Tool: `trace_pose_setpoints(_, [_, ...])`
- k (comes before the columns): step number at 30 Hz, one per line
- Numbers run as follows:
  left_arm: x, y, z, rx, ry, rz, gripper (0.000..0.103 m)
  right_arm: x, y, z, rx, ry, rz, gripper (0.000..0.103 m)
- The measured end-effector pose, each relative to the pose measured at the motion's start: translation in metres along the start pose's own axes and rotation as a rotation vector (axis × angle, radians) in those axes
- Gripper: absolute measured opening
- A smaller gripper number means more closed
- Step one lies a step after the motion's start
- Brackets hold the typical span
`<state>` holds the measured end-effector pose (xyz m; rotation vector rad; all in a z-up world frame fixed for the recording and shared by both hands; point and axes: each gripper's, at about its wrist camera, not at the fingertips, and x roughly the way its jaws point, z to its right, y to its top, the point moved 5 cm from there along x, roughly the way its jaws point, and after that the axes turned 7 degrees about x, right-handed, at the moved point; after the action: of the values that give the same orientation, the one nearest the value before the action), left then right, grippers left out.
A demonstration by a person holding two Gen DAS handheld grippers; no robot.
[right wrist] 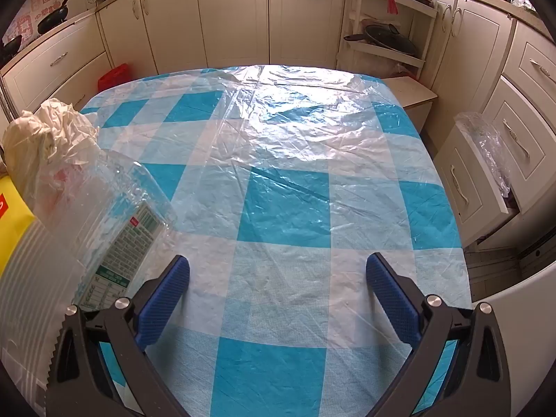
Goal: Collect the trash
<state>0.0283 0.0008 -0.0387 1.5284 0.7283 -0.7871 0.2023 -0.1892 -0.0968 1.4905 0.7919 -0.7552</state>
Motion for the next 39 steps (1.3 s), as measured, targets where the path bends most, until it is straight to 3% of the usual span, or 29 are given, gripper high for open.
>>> trace_pose_setpoints(4, [-0.013,-0.003,-0.016,-0.016,-0.006,0.063,0.095,0.001,0.000,-0.001,-0.001,-0.001,0.000,0.097])
trace_pose_setpoints(9, [-0.012,-0.010,-0.016,-0.001,0.005,0.008,0.095,0.002,0.000,-0.002,0.000,0.000,0.001,0.097])
trace_pose_setpoints(13, [-0.018,-0.015,-0.018,-0.001,0.042,0.008,0.095,0.002,-0.001,-0.003,-0.002,-0.002,0.002,0.097])
trace_pose_setpoints(20, [-0.028,-0.012,-0.018,0.016,0.037,0.026,0.095,0.004,0.004,0.001,-0.025,0.006,-0.023,0.097])
trace_pose_setpoints(21, [-0.031,-0.012,-0.018,0.022,0.041,0.036,0.095,0.002,0.006,0.004,-0.039,-0.012,-0.021,0.097])
trace_pose_setpoints(24, [-0.044,-0.010,-0.017,0.032,0.047,0.056,0.095,-0.012,0.010,0.028,-0.068,-0.213,0.020,0.097])
trace_pose_setpoints(29, [-0.080,-0.013,-0.021,0.012,0.054,0.102,0.095,-0.071,0.015,0.069,-0.002,-0.262,0.088,0.097])
trace_pose_setpoints(33, [-0.108,-0.021,-0.020,-0.003,0.050,0.114,0.095,-0.146,-0.011,0.065,0.064,-0.125,0.159,0.097])
trace_pose_setpoints(39, [-0.154,-0.036,-0.013,-0.022,0.094,0.150,0.095,-0.266,-0.084,0.022,0.057,0.118,0.306,0.097])
